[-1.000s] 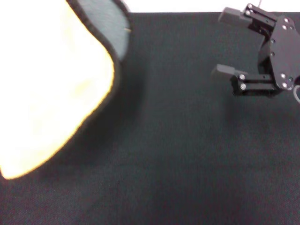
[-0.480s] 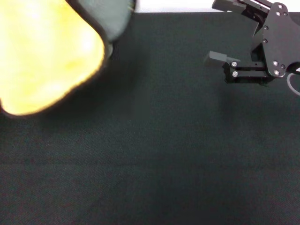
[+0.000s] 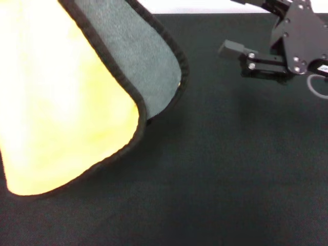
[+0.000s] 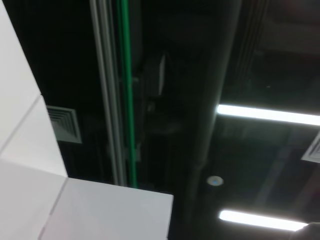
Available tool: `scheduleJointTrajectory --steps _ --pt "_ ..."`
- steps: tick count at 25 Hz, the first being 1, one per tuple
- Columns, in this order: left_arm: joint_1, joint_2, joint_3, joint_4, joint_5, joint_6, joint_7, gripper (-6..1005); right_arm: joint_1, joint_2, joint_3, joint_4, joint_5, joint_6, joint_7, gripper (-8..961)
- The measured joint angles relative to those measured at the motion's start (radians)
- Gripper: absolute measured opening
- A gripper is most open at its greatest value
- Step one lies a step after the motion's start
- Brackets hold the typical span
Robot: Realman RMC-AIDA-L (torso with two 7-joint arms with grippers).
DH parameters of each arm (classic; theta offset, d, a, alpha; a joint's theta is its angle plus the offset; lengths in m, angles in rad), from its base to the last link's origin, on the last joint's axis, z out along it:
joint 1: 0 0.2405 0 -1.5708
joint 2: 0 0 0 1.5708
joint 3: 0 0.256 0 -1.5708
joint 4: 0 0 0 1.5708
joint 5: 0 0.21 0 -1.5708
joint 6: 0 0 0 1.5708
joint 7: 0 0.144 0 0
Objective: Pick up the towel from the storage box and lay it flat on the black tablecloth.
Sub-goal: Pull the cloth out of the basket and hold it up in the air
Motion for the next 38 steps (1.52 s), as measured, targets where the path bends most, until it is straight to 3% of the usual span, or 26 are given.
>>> scheduleJointTrajectory --steps 17,32,38 --pt "-0.007 -0.008 0.043 0.001 -0.018 0.024 -0.001 27 0.128 0.001 -0.040 0.150 -0.009 0.028 -0.049 809" --pt "-0.013 -0.009 0.048 -0.007 -0.029 0.026 0.006 26 0.147 0.003 -0.155 0.155 0.000 0.046 -0.051 795" --pt "-0.002 -0.014 0.048 -0.007 -0.037 0.026 0.007 26 0.142 0.003 -0.162 0.155 0.003 0.043 -0.045 667"
